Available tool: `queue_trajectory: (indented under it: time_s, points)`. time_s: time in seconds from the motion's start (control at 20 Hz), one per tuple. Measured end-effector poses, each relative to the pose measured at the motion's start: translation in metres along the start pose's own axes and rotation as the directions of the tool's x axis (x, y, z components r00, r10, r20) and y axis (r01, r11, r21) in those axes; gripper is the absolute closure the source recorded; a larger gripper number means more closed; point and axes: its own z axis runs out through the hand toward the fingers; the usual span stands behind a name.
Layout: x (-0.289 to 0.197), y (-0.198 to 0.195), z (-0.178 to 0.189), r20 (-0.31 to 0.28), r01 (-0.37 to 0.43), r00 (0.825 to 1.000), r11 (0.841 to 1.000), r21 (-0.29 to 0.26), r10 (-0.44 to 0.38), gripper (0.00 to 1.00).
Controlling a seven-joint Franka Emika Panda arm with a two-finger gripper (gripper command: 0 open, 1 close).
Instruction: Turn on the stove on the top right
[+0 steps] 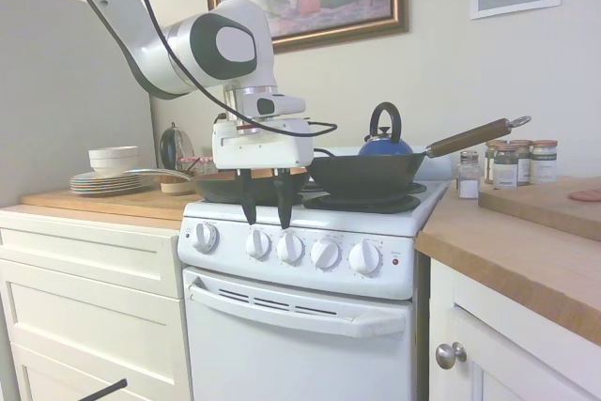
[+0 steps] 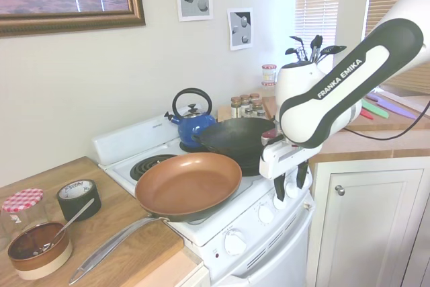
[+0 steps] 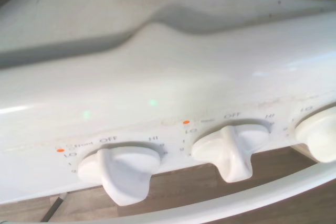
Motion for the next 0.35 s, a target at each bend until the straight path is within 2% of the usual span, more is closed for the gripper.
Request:
queue_trajectory:
  time_s: [0.35]
  points:
    - [-0.0014, -0.0002, 0.0008, 0.002, 0.001, 1.0, 1.0, -0.001, -0.001, 0.0]
